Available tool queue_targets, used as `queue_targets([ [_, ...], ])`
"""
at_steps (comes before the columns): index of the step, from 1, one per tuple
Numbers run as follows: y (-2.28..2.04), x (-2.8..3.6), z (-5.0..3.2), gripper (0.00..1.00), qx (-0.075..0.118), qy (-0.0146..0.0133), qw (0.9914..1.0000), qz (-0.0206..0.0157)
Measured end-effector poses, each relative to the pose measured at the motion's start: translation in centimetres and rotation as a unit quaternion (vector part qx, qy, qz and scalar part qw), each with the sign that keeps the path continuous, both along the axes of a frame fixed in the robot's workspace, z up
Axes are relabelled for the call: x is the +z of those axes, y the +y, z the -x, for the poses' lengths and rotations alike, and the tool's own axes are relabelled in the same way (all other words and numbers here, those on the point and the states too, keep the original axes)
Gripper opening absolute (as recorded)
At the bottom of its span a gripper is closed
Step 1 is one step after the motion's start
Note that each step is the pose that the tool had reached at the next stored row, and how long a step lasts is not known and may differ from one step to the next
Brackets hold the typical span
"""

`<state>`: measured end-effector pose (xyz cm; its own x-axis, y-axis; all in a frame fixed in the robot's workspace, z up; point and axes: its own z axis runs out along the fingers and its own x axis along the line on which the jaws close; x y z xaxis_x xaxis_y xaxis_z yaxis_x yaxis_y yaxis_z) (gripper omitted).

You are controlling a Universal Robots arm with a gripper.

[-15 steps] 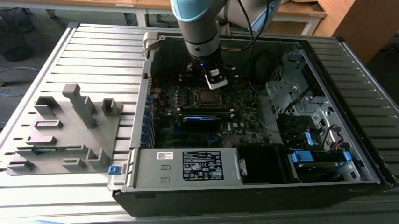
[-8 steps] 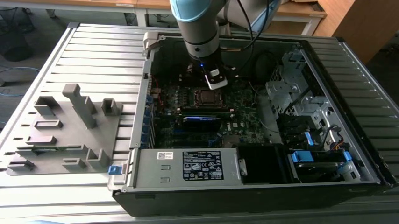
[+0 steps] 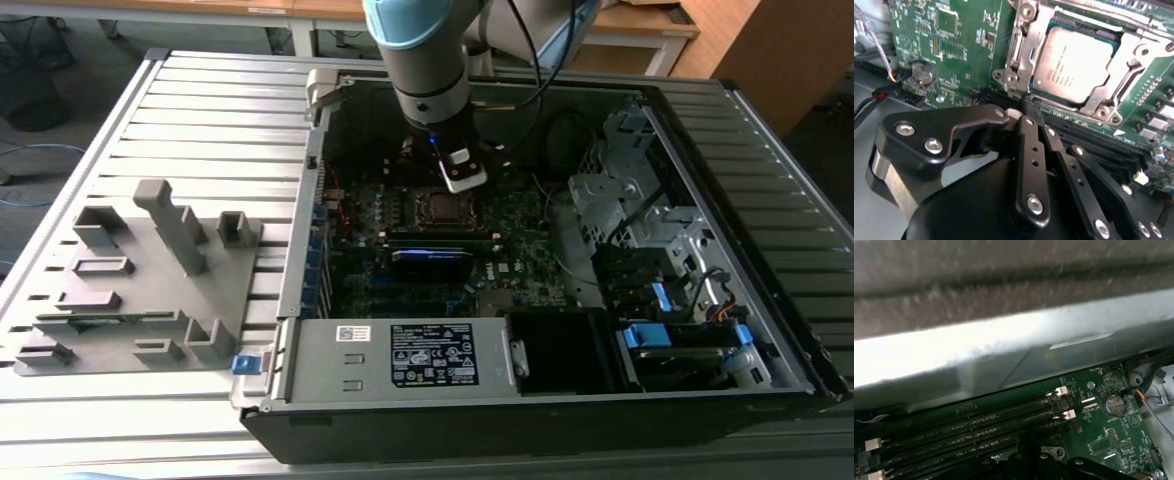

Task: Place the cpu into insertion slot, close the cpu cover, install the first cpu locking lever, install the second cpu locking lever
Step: 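Install the first cpu locking lever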

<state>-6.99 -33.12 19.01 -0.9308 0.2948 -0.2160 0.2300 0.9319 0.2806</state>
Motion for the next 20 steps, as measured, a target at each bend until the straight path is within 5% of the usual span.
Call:
queue_targets([
  [10,0.00,2.18,0.00,0.11,0.000,0.0002,1.00000,-0.0002],
  [16,0.00,2.25,0.00,0.11,0.000,0.0012,1.00000,-0.0002],
  [18,0.00,2.24,-0.01,0.11,0.000,0.0117,0.99993,0.0012],
  [20,0.00,2.21,-0.04,0.11,0.000,0.0279,0.99961,0.0033],
])
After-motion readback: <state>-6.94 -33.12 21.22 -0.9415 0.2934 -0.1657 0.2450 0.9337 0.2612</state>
